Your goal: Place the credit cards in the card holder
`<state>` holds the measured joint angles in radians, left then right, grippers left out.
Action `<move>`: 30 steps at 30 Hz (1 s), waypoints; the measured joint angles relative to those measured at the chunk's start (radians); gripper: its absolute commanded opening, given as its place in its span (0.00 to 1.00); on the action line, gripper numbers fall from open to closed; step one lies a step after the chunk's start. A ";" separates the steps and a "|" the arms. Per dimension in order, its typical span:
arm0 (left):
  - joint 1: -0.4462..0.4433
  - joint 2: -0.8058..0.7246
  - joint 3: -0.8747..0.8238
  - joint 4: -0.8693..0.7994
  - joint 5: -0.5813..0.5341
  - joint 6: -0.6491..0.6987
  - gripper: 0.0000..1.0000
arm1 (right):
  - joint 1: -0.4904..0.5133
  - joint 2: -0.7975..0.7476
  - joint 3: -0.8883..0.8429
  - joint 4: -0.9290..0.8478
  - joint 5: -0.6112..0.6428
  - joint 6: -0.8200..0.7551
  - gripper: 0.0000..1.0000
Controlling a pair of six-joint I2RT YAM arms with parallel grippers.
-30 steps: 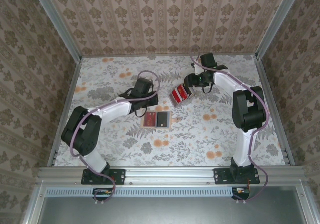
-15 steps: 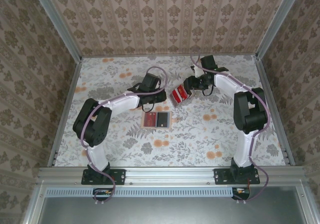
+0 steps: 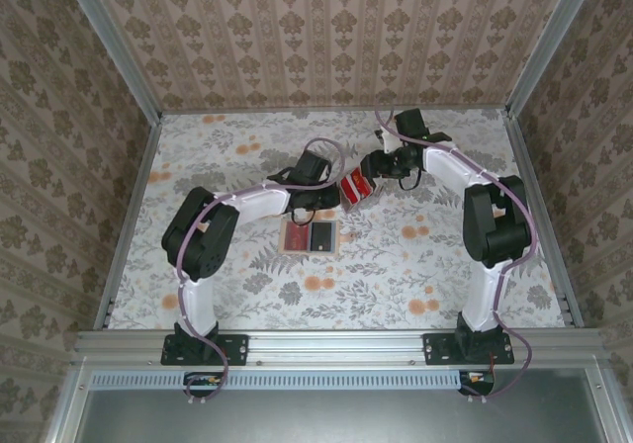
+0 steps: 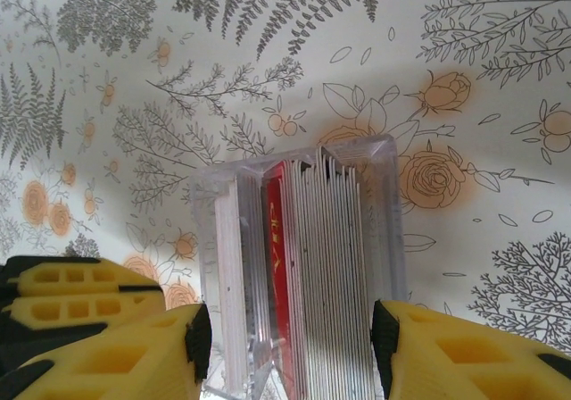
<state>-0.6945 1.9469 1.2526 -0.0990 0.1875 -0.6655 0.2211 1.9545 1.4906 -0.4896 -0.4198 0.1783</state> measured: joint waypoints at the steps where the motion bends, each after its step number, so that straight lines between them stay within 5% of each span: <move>1: -0.003 0.002 0.000 0.002 0.001 -0.002 0.13 | 0.000 0.007 0.001 -0.001 0.000 0.000 0.54; 30: -0.006 0.019 0.029 0.001 0.008 -0.012 0.13 | 0.000 -0.013 0.003 -0.014 -0.008 0.001 0.50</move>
<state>-0.7010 1.9663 1.2812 -0.0982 0.1959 -0.6777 0.2207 1.9419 1.4933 -0.5037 -0.4274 0.1791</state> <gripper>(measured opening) 0.126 0.517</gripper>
